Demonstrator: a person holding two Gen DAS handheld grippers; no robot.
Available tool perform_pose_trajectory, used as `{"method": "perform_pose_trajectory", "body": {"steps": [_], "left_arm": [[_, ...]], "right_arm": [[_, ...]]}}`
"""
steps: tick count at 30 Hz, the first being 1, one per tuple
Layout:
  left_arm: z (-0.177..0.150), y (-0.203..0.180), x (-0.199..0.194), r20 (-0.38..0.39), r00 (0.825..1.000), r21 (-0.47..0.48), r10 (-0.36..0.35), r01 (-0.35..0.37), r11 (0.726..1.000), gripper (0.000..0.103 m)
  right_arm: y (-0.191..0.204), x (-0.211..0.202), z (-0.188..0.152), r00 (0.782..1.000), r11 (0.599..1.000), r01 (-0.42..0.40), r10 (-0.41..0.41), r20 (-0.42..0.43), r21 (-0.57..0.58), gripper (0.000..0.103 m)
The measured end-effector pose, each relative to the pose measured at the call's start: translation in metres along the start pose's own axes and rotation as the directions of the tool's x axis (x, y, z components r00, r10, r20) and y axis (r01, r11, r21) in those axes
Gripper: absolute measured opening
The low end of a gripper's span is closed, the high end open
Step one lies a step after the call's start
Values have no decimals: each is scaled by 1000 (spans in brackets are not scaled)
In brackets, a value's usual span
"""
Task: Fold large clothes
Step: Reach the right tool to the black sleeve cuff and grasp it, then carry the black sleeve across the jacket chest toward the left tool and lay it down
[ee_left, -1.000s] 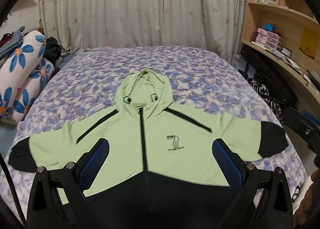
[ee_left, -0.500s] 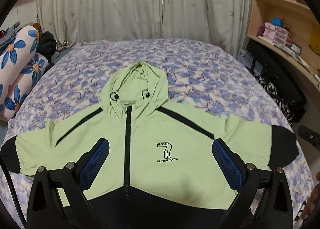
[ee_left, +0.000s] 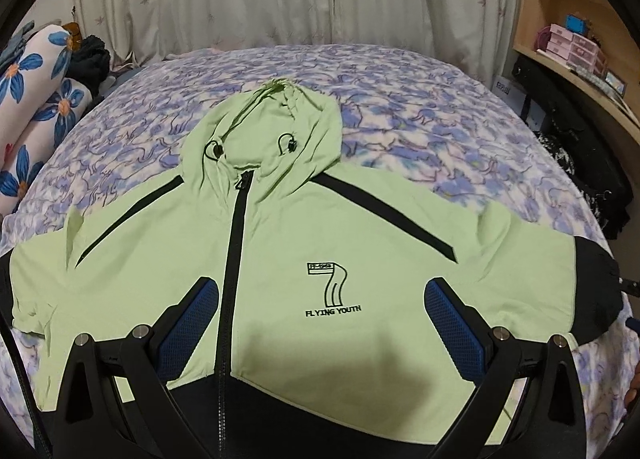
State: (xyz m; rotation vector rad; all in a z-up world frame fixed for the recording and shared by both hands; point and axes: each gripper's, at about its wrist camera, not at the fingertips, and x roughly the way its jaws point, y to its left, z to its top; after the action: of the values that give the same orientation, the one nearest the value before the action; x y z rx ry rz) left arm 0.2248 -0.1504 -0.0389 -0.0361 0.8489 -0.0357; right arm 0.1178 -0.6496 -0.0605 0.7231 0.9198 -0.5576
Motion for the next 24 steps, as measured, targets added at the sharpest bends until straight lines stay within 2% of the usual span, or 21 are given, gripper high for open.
{"method": "perform_pose_trajectory", "body": {"steps": [3,6,10,12,14,16,18,20,24], "left_arm": [[-2,0,8,-8,1000,-3,-1,1,1000,102],[-4,-3,16,-15,1000,4,6,-6,1000,102],[-9,-4,22,-31,999,11,9,-9,1000,102],[-10,-3,22,-34,999,9,7,-7,1000,102],[-11,-1,22,-38,999,3,5,-4,1000,102],[-12,2,19,-40,999,-7,-6,6,1000,102],[-13,6,15,-33,999,-12,-11,11,1000,102],[-14,10,10,-23,1000,-12,-7,7,1000,102],[-20,27,-6,2,1000,-36,6,-6,999,102]], "right_arm": [[-23,15,4,999,997,-2,5,-37,73,88],[-34,32,5,997,992,-33,41,-69,120,75],[-39,42,7,998,990,-36,42,-44,138,69],[-36,43,10,999,991,-31,34,-26,131,56],[-34,45,13,999,993,-26,29,-25,116,20],[-31,42,15,999,994,-40,41,-9,102,10],[-20,27,15,998,997,-45,43,47,57,8],[-1,8,13,991,997,-82,81,109,2,7],[55,-36,-4,962,971,-189,213,173,-146,7]]}}
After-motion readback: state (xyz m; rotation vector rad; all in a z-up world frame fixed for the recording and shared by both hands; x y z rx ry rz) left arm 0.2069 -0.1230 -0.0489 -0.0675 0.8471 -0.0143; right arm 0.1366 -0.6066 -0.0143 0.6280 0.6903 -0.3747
